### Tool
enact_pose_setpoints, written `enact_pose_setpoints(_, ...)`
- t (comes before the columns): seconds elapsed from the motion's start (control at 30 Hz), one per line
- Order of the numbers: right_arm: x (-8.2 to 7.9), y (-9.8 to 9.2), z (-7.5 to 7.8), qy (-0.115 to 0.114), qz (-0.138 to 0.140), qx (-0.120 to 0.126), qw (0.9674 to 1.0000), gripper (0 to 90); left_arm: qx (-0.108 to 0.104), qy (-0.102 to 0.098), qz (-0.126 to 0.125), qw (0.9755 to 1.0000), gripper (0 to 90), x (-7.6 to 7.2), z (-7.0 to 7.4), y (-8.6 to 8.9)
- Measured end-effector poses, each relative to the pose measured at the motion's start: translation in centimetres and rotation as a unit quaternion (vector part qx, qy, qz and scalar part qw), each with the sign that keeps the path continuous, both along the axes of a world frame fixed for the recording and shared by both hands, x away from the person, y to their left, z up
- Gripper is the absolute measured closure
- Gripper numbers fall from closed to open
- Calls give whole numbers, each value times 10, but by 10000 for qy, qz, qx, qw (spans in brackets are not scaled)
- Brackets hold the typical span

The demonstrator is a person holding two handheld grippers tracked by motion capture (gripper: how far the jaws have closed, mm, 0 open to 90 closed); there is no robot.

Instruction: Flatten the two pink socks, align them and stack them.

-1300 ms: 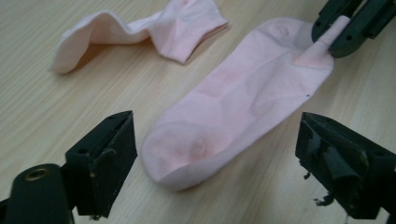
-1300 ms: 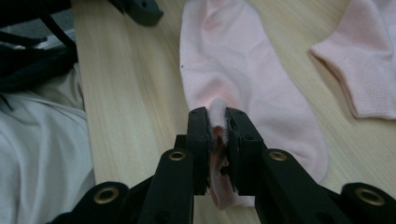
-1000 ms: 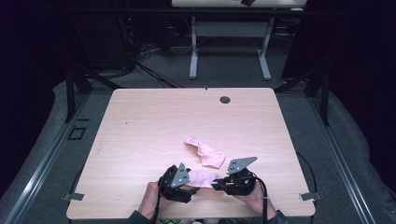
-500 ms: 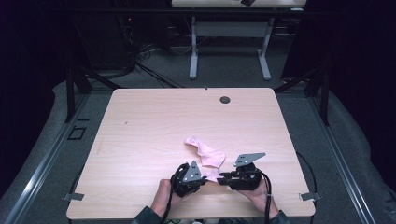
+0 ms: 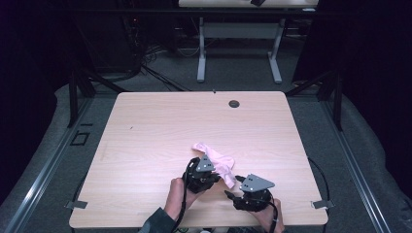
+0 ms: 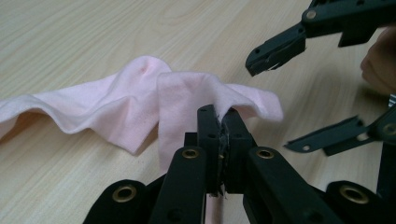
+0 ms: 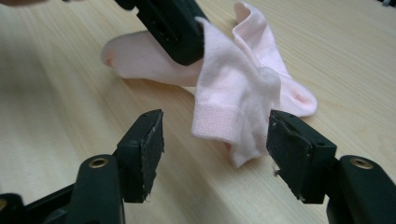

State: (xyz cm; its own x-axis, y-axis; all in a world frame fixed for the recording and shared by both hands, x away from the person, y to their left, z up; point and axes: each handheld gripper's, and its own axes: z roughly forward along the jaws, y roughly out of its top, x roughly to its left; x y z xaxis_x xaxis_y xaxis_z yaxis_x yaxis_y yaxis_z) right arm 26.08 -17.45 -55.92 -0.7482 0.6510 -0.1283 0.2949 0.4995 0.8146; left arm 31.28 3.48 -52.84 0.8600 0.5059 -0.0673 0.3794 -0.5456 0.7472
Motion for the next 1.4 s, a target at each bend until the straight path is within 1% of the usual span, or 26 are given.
enact_pose_setpoints(0.03,0,2,-1,-66,-25,-48,10000,408,-14,-6,-2,10000,884,0,0,0)
enact_pose_setpoints(0.07,1,5,-4,-155,-51,-130,9998,512,-39,12,1,10000,883,0,0,1)
enact_pose_setpoints(0.1,1,5,-4,-155,-51,-130,9998,512,-69,37,9,10000,883,1,0,1)
enact_pose_setpoints(0.13,2,5,-5,-195,-55,-128,9997,605,-103,70,-36,9999,883,1,0,3)
enact_pose_setpoints(0.23,7,-1,-3,-175,-49,71,9998,775,-140,79,-118,9998,881,2,-1,7)
enact_pose_setpoints(0.3,10,-6,0,-110,8,198,9997,840,-150,86,-139,9998,878,1,-3,10)
enact_pose_setpoints(0.37,12,-10,6,-16,82,336,9994,852,-148,35,-172,9997,850,-1,-6,12)
enact_pose_setpoints(0.43,13,-14,13,127,130,430,9989,856,-108,6,-182,9998,761,-4,-8,14)
enact_pose_setpoints(0.47,13,-16,18,195,116,471,9986,857,-107,-30,-195,9997,681,-7,-10,16)
enact_pose_setpoints(0.53,14,-17,22,278,133,492,9983,857,-8,-126,-112,9999,652,-14,-15,21)
enact_pose_setpoints(0.63,15,-19,29,451,100,538,9975,858,-4,-242,-24,9997,583,-27,-21,30)
enact_pose_setpoints(0.7,15,-19,31,538,51,521,9972,857,152,-416,47,9990,560,-37,-26,33)
enact_pose_setpoints(0.73,15,-19,31,565,52,542,9969,857,220,-495,8,9985,556,-42,-29,34)
enact_pose_setpoints(0.77,16,-19,32,623,34,494,9968,857,305,-588,35,9978,556,-47,-32,34)
enact_pose_setpoints(0.83,17,-20,32,693,37,527,9962,857,420,-660,-3,9969,571,-51,-36,33)
enact_pose_setpoints(0.87,19,-21,32,754,3,523,9958,857,511,-679,26,9964,616,-52,-37,33)
enact_pose_setpoints(0.93,19,-21,32,792,23,539,9954,857,529,-691,-35,9962,636,-50,-40,34)
enact_pose_setpoints(1.0,19,-23,33,829,-13,539,9951,857,568,-728,-22,9957,722,-48,-41,33)
enact_pose_setpoints(1.1,19,-27,33,924,-25,561,9941,856,492,-743,-62,9960,837,-45,-42,33)
enact_pose_setpoints(1.13,19,-30,33,976,-38,601,9934,856,469,-708,-75,9964,877,-44,-42,34)
enact_pose_setpoints(1.2,18,-32,34,1000,-51,598,9932,856,430,-677,-100,9967,881,-42,-39,34)
enact_pose_setpoints(1.27,14,-37,36,1123,-41,640,9916,856,244,-477,-185,9984,884,-44,-31,37)
enact_pose_setpoints(1.3,11,-41,39,1309,-7,653,9892,855,144,-341,-283,9989,884,-47,-23,38)
enact_pose_setpoints(1.33,4,-45,44,1448,16,619,9875,855,-38,-152,-381,9992,884,-50,-15,40)
enact_pose_setpoints(1.37,-2,-50,50,1658,78,693,9837,853,-91,-22,-435,9990,884,-51,-10,41)
enact_pose_setpoints(1.4,-4,-53,54,1804,96,658,9813,852,-169,108,-503,9985,883,-52,-4,41)
